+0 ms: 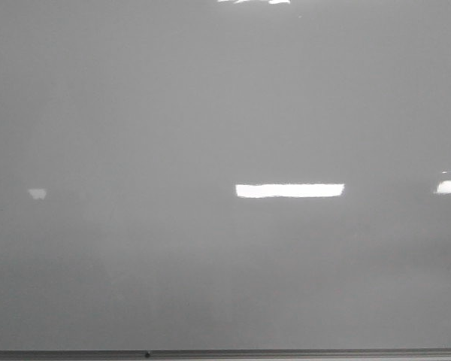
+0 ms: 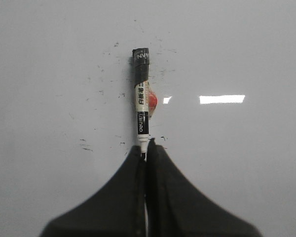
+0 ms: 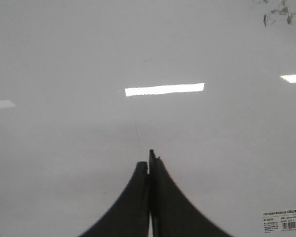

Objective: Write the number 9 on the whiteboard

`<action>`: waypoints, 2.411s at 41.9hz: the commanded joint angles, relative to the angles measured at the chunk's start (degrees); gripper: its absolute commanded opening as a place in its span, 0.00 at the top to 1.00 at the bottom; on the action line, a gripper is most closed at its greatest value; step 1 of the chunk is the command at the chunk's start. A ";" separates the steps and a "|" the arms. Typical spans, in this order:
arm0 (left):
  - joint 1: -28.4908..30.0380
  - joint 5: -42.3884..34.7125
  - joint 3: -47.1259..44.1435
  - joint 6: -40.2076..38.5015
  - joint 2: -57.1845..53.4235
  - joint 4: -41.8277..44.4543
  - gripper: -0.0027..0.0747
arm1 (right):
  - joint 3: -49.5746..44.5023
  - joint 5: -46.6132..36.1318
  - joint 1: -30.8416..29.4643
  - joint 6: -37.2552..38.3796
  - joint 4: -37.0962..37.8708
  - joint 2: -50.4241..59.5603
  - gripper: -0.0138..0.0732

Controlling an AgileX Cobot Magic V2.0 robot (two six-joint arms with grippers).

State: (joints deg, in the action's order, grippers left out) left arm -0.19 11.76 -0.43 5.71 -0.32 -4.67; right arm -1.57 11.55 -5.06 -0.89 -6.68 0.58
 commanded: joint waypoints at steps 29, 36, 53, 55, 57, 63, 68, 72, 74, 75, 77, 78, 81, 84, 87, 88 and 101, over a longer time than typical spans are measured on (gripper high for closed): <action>0.06 -9.96 -0.01 0.13 -1.04 4.67 0.99 | 0.24 -5.11 -0.41 -0.01 0.30 1.05 0.91; 0.06 -20.22 0.75 0.13 -1.04 -0.68 0.99 | 4.62 -4.95 -0.41 -0.01 -0.09 1.05 0.91; 0.06 -6.94 20.93 -0.25 17.04 -4.10 0.99 | 28.53 7.37 -0.41 -0.01 -0.13 -12.16 0.91; 0.06 -6.85 22.45 -0.25 20.75 -3.87 0.99 | 29.55 7.04 -0.41 -0.01 -0.13 -14.55 0.91; 0.06 -6.85 23.32 -0.25 23.55 -3.87 0.99 | 29.94 6.72 -0.41 -0.01 -0.13 -15.92 0.91; 0.06 -7.26 24.20 -0.15 26.70 -3.87 0.98 | 29.89 6.37 -0.41 -0.01 -0.13 -16.94 0.91; 0.06 -7.51 24.20 -0.15 27.07 -3.87 0.84 | 29.89 6.44 -0.41 -0.01 -0.13 -16.94 0.91; 0.06 -7.51 24.20 -0.15 27.07 -3.87 0.57 | 29.89 6.01 -0.41 -0.01 -0.13 -16.94 0.87; 0.06 -7.51 24.20 -0.15 27.07 -3.87 0.43 | 29.89 5.70 -0.41 -0.01 -0.13 -16.94 0.80; 0.06 -7.51 24.20 -0.15 27.07 -3.87 0.36 | 29.89 5.56 -0.41 -0.01 -0.13 -16.94 0.75; 0.06 -7.65 24.20 -0.15 27.07 -3.87 0.24 | 29.89 5.28 -0.41 -0.01 -0.13 -16.94 0.64; 0.06 -7.65 24.20 -0.15 27.07 -3.87 0.20 | 29.89 5.28 -0.41 -0.01 -0.13 -16.94 0.55; 0.06 -7.65 24.20 -0.15 27.07 -4.32 0.13 | 29.89 5.34 -0.41 -0.01 -0.13 -16.94 0.38; 0.06 -7.24 24.20 0.30 27.38 -4.07 0.14 | 29.85 5.39 -0.41 -0.01 -0.13 -16.94 0.23; 0.06 -6.57 24.49 0.67 29.13 -3.79 0.14 | 29.82 5.47 -0.41 -0.01 -0.22 -16.94 0.15; 0.06 -5.97 24.59 0.82 30.18 -3.79 0.14 | 29.82 5.47 -0.41 -0.01 -0.22 -16.94 0.14; 0.19 1.87 34.19 1.40 57.42 -3.79 0.14 | 29.82 5.59 -0.41 -0.01 -0.22 -16.94 0.14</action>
State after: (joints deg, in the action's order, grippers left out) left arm -0.19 15.63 29.26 7.37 50.87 -8.30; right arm 26.38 21.77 -5.06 -0.89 -6.68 -15.42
